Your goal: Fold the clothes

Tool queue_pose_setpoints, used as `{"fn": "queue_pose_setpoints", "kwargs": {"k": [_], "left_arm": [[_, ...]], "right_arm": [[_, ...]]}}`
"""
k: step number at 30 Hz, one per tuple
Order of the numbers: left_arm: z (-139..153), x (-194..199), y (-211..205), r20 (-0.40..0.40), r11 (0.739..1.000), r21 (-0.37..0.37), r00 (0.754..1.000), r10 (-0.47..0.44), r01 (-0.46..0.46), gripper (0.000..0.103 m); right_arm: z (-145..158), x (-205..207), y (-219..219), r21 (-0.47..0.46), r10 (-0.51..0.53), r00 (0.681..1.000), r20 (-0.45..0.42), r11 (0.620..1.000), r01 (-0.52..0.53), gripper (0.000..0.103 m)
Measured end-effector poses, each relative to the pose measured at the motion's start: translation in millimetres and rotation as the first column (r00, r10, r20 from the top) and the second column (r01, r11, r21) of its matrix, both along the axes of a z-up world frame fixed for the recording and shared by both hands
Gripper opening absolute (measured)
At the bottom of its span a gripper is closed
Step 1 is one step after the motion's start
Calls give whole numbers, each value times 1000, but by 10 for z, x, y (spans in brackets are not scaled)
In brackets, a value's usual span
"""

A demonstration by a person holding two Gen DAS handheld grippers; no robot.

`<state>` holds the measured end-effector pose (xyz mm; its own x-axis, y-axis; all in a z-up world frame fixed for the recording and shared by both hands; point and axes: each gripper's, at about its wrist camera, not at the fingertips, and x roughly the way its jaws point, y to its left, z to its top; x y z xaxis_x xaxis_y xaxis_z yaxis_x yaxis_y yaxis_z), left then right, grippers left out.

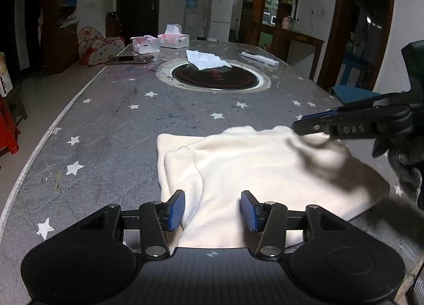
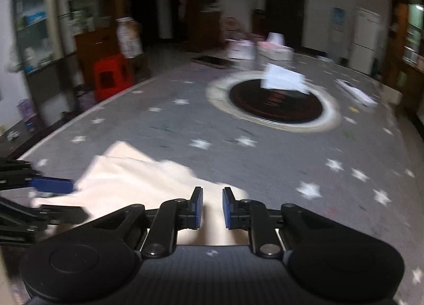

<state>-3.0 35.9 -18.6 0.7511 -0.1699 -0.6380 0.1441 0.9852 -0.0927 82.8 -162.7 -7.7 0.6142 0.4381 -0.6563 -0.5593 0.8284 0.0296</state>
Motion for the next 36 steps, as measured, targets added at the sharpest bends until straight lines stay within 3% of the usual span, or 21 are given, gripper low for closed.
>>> {"fn": "queue_pose_setpoints", "kwargs": {"k": [7,14,21,26,32,36], "left_arm": [[-6,-47,116,-6,999,-20,999,37,-37,50],[-43,-76,204,-12,998,-45,998,54,-54,50],[-56,-96,270,-14,995,-66,998,69,-70,50],[-42,-76,341,-14,991,-95,995,96,-97,50],[-124,-31,328,-20,993,-59,994,105,-106,52],[-117,-41,331,-21,993,-50,994,109,-110,52]], "right_arm": [[-100,12,637,-14,146,989,-25,989,-147,15],[-260,80,1089,-56,196,980,-35,979,-198,15],[-115,56,944,-10,184,983,-17,983,-184,16],[-26,-180,746,-46,203,979,-5,978,-203,16],[-161,-478,565,-82,202,979,-9,976,-202,16],[-130,-723,360,-63,165,985,45,985,-162,16]]}}
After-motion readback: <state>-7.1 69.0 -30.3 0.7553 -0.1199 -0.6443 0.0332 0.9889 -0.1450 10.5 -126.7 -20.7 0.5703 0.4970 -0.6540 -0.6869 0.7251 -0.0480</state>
